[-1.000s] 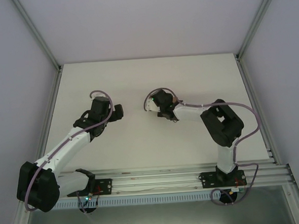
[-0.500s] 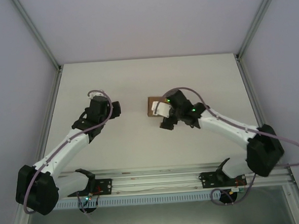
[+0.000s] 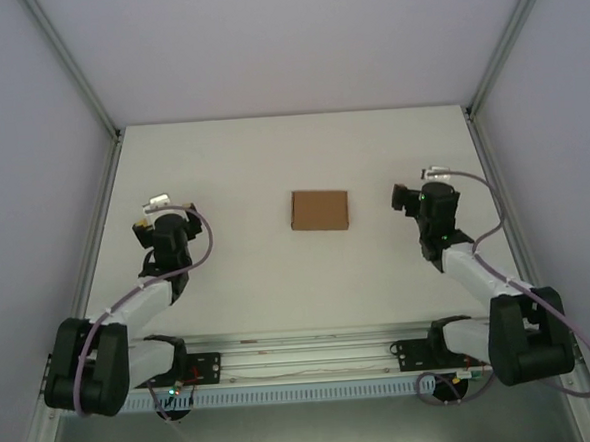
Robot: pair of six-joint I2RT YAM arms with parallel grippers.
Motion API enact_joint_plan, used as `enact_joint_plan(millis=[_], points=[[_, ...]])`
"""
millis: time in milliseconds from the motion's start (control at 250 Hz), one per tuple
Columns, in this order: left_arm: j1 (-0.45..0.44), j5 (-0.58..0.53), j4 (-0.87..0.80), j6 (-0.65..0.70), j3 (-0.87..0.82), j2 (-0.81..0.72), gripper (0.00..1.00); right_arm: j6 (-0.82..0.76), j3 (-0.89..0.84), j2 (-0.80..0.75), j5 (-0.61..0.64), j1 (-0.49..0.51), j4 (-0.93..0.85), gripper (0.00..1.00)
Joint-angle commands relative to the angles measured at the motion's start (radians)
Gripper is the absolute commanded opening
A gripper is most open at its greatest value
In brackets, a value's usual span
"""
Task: Assemble paper box
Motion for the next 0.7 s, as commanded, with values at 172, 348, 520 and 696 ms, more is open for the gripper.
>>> enact_joint_plan(millis=[172,348,520,696], points=[[0.028,0.075,0.565,0.119,-0.076,0.301,1.00,-0.034,-0.082,0.095,0.022,-0.010,0.317,1.00],[0.108,0.198,0.443,0.045,-0.029,0.318,1.00,0.061,-0.121,0.328,-0.072,-0.118,0.588,1.00],[0.109,0.208,0.423,0.045,-0.021,0.314,1.00,0.093,-0.081,0.318,-0.090,-0.149,0.484,1.00],[0.110,0.205,0.462,0.052,-0.032,0.326,1.00,0.090,-0.073,0.305,-0.095,-0.149,0.446,0.99]])
